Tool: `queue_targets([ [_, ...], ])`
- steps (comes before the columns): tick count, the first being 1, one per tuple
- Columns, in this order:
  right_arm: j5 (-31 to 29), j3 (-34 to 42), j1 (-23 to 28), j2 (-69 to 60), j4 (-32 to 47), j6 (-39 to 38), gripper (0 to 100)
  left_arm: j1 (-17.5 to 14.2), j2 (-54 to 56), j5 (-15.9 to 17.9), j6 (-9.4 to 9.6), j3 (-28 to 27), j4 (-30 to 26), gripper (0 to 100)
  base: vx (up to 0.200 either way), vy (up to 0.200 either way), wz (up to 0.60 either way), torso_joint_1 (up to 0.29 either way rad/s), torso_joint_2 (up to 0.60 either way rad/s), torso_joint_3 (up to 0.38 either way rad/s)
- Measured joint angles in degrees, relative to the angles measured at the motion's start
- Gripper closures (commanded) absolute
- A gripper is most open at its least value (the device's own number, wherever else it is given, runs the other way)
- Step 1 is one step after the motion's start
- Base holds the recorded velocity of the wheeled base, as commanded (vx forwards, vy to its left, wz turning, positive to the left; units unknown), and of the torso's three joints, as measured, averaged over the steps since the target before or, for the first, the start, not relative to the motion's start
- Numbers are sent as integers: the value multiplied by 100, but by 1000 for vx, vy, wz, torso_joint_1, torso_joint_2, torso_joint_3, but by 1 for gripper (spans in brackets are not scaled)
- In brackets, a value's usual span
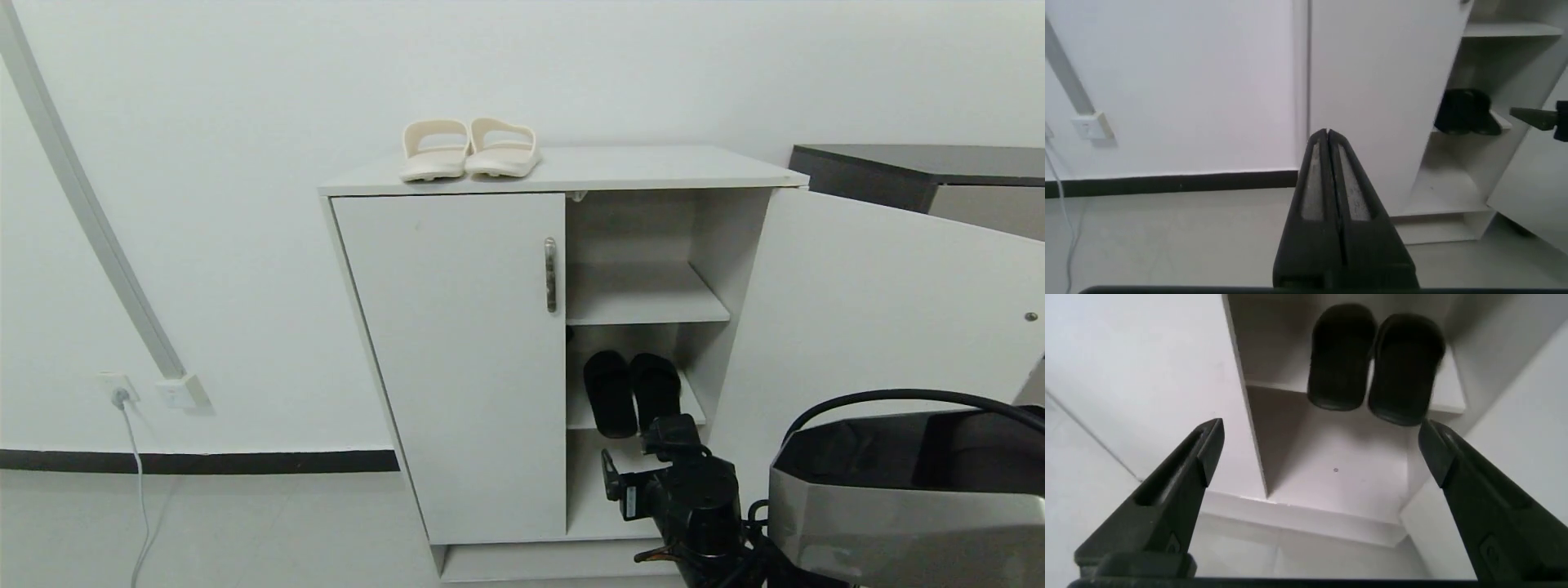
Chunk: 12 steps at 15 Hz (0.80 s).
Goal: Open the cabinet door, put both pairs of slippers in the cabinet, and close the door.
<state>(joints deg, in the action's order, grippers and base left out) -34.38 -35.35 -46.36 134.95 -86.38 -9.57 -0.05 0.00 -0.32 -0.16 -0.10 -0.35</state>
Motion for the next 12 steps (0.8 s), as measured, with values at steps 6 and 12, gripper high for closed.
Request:
queue_targets([
  [6,26,7,-9,0,-66,0,0,-2,0,-1,-5,0,0,100,0,200,0,2,0,1],
  [12,96,-6,22,-9,-73,5,0,-2,-5,-1,-22,-4,0,100,0,167,0,3,0,3],
])
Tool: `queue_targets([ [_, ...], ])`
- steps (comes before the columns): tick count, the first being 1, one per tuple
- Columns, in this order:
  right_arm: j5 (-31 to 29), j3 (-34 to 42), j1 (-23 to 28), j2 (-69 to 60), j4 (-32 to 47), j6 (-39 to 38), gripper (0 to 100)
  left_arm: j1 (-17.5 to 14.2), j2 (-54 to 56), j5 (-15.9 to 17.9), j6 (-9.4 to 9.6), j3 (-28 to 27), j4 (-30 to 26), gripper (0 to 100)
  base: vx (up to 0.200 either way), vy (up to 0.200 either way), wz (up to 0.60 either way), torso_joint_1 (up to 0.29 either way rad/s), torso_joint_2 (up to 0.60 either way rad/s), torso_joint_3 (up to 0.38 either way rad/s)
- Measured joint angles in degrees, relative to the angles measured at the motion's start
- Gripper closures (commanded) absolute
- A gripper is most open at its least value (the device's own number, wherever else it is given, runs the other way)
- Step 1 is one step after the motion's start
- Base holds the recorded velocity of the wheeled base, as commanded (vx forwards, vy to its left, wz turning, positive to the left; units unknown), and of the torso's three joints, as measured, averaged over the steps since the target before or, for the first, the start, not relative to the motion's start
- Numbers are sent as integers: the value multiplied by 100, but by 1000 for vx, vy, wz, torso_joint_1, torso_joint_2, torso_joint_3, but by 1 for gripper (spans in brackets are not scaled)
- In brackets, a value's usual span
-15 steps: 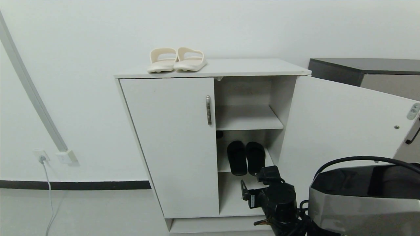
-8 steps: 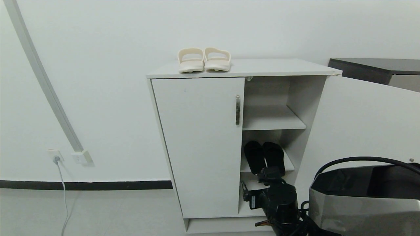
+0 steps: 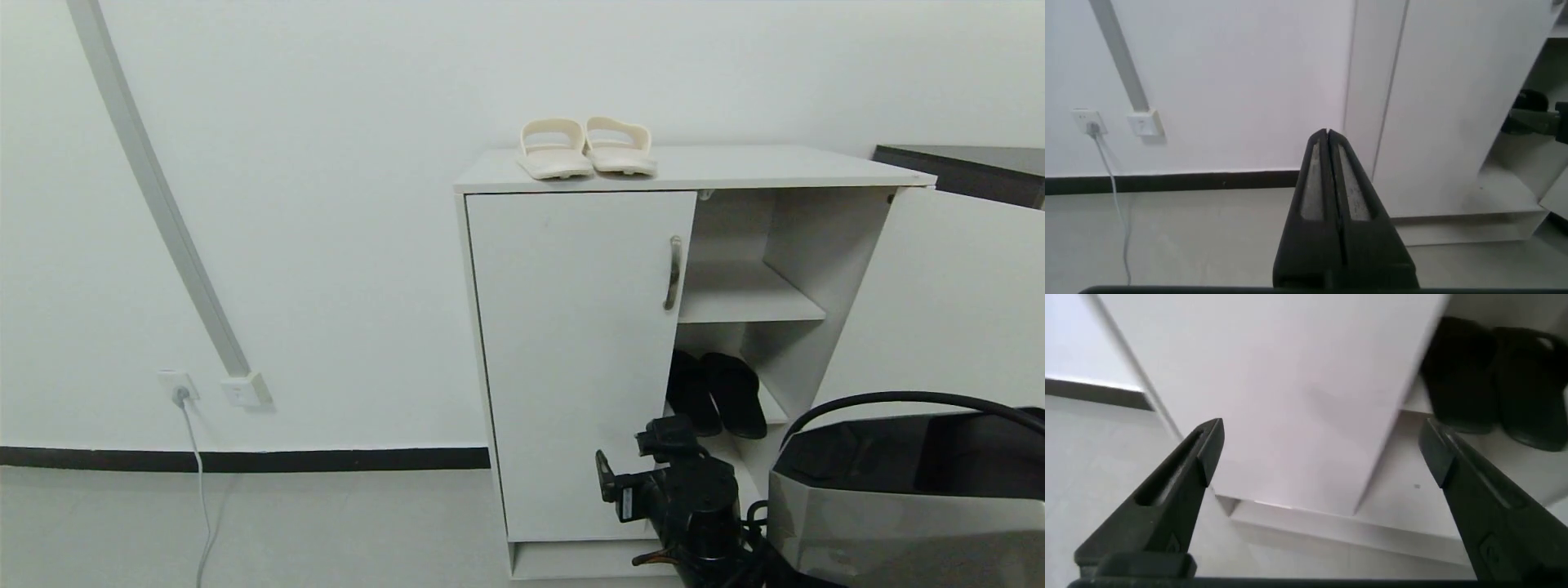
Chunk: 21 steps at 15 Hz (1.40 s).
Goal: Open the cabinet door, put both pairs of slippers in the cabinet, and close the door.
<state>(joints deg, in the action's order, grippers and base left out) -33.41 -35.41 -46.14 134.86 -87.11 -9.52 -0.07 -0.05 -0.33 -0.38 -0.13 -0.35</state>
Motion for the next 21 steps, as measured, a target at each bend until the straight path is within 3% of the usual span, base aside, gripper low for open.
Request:
queue_targets([
  [3,299,99,-7,0,-72,17,0,2,-2,0,-13,-2,0,100,0,0,0,0,0,0],
  [21,310,157,2,11,-285,249,0,0,-5,-7,-22,4,-2,100,0,0,0,1,-5,-6],
])
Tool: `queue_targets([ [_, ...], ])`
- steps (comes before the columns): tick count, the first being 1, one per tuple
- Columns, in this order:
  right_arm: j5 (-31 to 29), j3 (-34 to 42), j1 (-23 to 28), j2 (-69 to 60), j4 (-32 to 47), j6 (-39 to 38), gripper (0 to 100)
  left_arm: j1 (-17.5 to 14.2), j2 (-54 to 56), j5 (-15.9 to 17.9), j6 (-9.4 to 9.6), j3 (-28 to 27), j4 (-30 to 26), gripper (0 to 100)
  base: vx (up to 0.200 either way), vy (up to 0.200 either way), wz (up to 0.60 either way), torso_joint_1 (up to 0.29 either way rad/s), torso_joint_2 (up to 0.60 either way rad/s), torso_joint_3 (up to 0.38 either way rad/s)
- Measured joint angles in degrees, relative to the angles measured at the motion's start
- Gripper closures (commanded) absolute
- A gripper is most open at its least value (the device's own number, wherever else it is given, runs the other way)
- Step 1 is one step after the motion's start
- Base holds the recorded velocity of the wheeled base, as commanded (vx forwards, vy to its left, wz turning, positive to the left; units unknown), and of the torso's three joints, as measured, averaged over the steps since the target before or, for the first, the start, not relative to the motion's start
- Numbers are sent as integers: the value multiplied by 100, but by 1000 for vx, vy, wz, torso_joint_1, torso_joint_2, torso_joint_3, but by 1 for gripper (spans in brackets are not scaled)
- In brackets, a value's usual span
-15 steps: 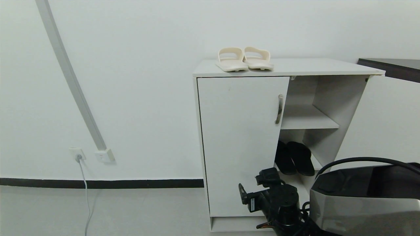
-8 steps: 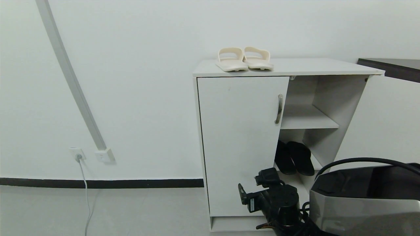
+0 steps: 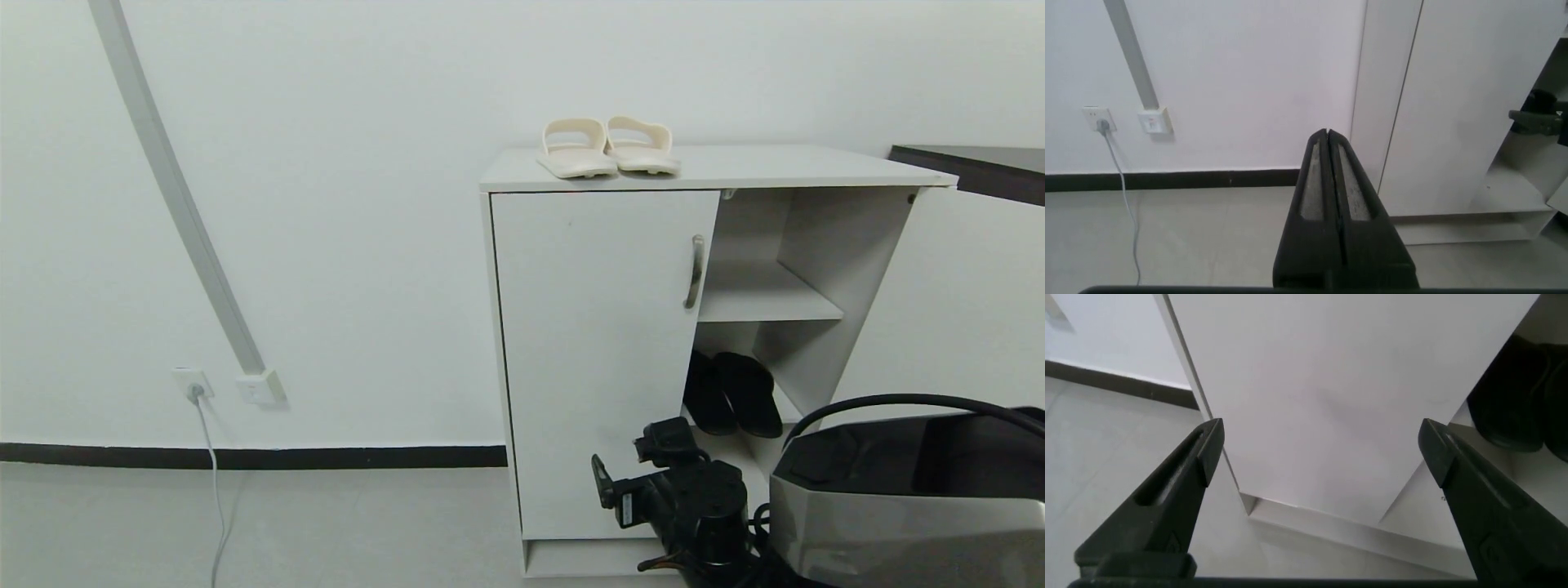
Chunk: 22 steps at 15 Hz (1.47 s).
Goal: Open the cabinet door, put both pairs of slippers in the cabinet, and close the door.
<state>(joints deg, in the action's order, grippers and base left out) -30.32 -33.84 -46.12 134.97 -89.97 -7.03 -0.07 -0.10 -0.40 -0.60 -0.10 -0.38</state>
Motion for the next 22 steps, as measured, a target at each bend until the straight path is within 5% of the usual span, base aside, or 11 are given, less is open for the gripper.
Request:
queue_targets([
  [22,-4,166,41,-24,2,52,0,-2,0,-6,-6,0,2,100,0,0,0,148,-464,-319],
])
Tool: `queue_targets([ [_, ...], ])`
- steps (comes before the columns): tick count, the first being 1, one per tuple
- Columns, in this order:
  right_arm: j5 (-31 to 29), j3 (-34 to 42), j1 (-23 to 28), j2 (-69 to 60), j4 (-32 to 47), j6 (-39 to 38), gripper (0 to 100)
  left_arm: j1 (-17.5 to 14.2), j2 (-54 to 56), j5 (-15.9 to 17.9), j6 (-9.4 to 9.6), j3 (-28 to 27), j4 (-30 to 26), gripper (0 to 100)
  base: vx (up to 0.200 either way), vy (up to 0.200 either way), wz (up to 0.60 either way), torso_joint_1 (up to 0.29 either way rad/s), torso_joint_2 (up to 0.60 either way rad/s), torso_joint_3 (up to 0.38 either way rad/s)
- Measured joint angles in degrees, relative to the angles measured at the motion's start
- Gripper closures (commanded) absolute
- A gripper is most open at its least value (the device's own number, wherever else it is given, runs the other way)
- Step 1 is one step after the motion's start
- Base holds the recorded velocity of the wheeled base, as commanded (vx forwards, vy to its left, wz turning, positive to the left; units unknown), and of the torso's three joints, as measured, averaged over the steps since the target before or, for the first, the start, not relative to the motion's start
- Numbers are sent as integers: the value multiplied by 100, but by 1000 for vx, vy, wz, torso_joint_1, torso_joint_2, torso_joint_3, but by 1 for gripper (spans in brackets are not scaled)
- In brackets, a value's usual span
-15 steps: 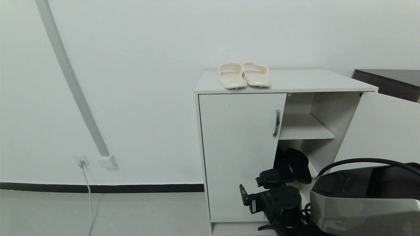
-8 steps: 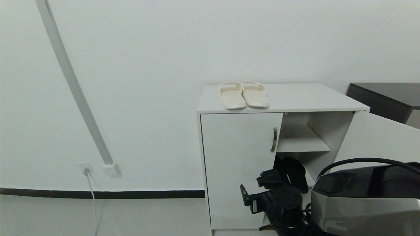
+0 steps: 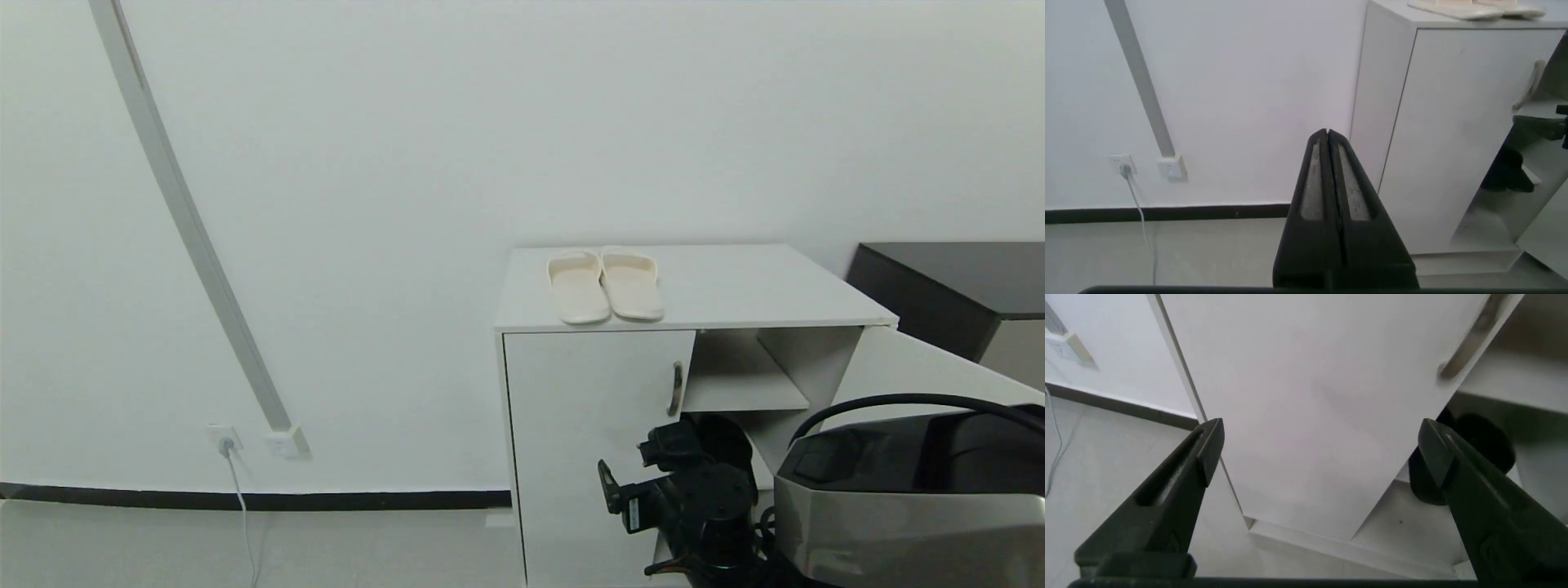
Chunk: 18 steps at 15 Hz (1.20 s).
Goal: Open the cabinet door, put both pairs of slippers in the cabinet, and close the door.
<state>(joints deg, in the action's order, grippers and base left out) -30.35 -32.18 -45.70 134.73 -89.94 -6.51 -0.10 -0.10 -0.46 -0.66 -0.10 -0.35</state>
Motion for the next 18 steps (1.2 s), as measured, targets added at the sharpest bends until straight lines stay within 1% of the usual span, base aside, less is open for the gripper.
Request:
queue_targets([
  [8,1,0,-2,-13,0,0,0,2,0,-2,-2,0,4,100,0,0,0,251,-578,-330],
  [18,-5,16,4,-48,2,-2,0,2,0,4,-2,0,2,100,0,0,0,179,-384,-211],
])
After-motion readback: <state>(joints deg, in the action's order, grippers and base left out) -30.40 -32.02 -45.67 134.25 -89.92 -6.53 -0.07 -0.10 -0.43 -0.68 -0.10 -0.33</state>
